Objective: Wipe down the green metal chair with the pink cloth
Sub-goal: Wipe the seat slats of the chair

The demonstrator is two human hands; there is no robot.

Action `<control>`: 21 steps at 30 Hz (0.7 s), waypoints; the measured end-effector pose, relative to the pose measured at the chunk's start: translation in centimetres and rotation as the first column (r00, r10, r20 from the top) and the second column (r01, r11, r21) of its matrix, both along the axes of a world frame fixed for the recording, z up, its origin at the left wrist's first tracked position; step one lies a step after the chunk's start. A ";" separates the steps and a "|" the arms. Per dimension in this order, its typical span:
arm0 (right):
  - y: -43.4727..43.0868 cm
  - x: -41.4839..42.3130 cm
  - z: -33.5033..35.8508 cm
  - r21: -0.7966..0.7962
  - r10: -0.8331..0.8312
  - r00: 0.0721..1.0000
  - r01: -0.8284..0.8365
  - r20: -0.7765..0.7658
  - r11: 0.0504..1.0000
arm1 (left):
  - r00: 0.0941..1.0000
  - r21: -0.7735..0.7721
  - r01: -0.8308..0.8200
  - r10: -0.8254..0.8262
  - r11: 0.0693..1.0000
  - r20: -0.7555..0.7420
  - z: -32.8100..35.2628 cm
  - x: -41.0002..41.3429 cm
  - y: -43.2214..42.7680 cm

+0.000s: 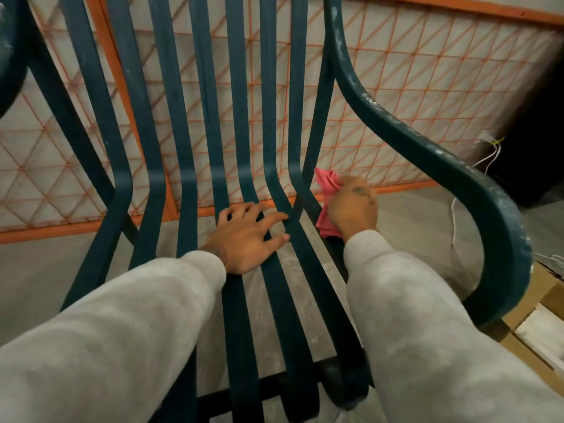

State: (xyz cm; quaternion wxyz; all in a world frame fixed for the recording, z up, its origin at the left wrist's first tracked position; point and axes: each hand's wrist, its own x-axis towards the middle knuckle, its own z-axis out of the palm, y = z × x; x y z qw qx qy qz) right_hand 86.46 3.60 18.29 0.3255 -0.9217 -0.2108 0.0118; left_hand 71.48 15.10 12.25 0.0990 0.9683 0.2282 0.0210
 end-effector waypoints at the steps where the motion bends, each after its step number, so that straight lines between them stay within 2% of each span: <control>1: 0.9 0.2 0.2 0.026 0.036 0.999 -0.037 0.019 0.999 | 1.000 -0.003 -0.002 0.002 1.000 0.004 -0.1 0.0 0.1; 3: 2.6 0.3 0.4 -0.063 0.146 0.988 -0.143 0.048 0.988 | 1.000 -0.004 -0.003 0.003 1.000 0.012 -0.1 0.0 0.1; 5: 3.9 -0.2 -0.1 -0.257 0.237 0.972 -0.229 -0.002 0.939 | 1.000 -0.011 0.003 -0.003 1.000 0.014 0.0 0.0 0.3; 9: 3.9 -0.6 -1.6 -0.541 0.342 0.936 -0.244 0.087 0.805 | 1.000 -0.034 0.002 -0.002 0.999 0.007 0.1 0.0 0.3; 13: 1.9 -1.3 -2.1 -0.629 0.332 0.934 -0.179 0.133 0.756 | 1.000 -0.022 -0.006 0.006 1.000 0.016 0.3 -0.2 -0.1; 16: 2.1 -1.6 -1.8 -0.637 0.343 0.925 -0.164 0.167 0.754 | 1.000 -0.023 -0.002 0.003 1.000 0.028 0.2 0.0 -0.1; 21: 5.5 -0.4 -1.8 -0.657 0.425 0.896 -0.243 0.131 0.714 | 1.000 -0.028 -0.004 0.004 1.000 0.013 0.3 -0.1 -0.2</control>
